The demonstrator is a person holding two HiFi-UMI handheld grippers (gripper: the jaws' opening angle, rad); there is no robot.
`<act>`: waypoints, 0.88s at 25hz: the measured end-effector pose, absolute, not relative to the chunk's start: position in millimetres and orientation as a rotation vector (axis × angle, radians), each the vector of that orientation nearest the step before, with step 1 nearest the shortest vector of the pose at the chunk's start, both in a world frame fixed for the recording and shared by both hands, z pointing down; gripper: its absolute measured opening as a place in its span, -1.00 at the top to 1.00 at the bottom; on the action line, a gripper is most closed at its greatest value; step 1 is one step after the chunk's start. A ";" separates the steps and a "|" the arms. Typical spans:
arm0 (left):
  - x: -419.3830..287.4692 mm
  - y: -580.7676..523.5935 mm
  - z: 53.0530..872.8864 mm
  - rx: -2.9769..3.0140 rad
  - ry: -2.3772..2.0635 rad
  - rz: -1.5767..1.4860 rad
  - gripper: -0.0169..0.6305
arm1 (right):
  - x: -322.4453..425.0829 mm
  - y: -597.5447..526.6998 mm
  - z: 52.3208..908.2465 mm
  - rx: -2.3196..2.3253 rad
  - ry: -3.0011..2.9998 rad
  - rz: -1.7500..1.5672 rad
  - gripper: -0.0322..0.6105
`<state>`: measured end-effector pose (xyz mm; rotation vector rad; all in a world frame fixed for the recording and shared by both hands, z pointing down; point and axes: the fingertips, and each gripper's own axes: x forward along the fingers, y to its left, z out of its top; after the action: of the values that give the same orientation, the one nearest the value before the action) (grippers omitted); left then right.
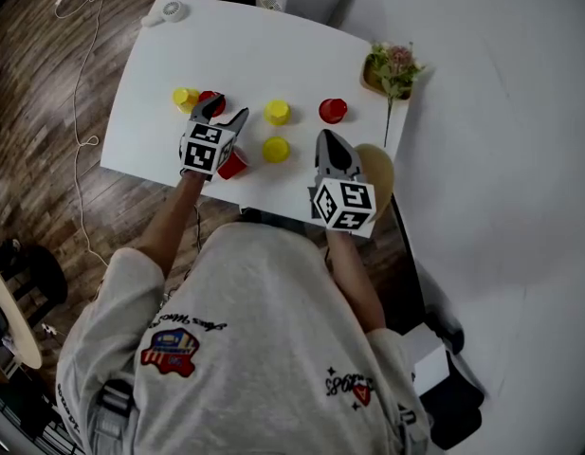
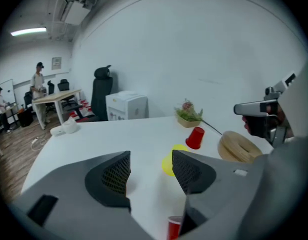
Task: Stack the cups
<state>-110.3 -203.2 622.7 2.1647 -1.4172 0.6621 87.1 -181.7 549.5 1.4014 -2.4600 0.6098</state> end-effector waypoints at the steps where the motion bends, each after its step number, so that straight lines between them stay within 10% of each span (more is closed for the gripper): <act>1: -94.4 -197.3 622.2 2.194 -1.352 0.671 0.18 | 88.7 -180.4 549.4 1.405 -2.460 0.612 0.90; 22: 24.6 -119.8 680.9 2.338 -0.983 1.065 0.32 | 122.3 -148.1 548.5 1.475 -2.432 0.619 0.90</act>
<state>24.6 -119.8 680.9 2.3377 -0.9834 1.0655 122.3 -148.1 548.5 1.4754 -2.4320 0.6187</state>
